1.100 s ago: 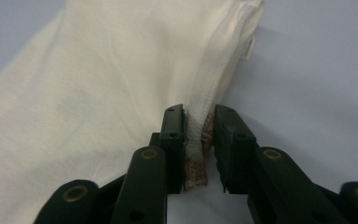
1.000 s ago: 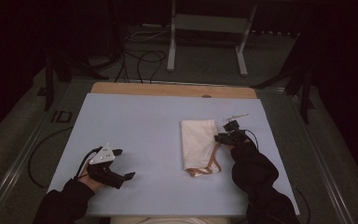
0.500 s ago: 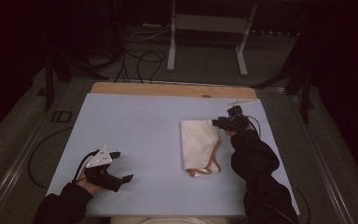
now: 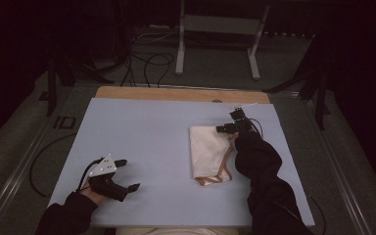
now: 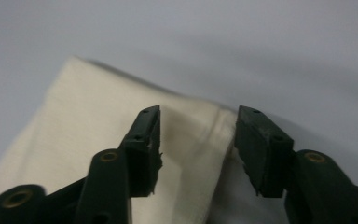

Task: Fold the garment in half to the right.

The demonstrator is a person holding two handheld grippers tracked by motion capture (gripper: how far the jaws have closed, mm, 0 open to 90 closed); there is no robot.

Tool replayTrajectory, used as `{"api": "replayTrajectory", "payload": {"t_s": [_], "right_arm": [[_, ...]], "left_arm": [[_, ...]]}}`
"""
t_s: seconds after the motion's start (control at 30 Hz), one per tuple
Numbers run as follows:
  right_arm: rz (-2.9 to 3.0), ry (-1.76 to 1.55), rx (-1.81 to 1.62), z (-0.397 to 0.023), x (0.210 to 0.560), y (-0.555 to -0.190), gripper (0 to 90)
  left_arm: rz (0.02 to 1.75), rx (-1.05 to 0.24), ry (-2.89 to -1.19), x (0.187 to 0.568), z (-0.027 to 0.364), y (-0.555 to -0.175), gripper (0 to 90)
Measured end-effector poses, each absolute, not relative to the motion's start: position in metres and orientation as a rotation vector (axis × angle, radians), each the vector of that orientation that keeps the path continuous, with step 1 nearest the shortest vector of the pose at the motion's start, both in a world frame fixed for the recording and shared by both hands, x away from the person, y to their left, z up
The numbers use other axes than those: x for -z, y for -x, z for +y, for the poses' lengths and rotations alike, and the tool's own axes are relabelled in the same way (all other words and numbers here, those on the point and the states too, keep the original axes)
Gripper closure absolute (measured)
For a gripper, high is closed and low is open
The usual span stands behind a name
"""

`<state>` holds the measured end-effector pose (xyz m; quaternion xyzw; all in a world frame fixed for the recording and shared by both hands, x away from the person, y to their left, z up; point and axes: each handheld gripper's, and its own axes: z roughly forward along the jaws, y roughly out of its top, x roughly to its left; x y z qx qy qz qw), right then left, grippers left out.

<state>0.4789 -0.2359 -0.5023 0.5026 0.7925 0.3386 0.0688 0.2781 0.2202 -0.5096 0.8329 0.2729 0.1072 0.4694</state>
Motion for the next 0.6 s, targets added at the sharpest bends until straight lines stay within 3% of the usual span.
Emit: {"api": "replayTrajectory", "payload": {"t_s": [0.2,0.23,0.6], "right_arm": [[2.340,-1.503,-1.033,-0.241,0.502,-0.476,76.2],[2.328,-1.490,-1.024,-0.242,0.500,-0.475,86.9],[2.290,-1.429,-0.975,-0.243,0.492,-0.475,89.8]], "left_arm": [[0.663,-0.263,-2.040,0.509,0.220,-0.278,0.5],[0.664,-0.263,-2.036,0.509,0.220,-0.278,0.5],[0.664,-0.265,-2.027,0.509,0.221,-0.277,0.5]]}}
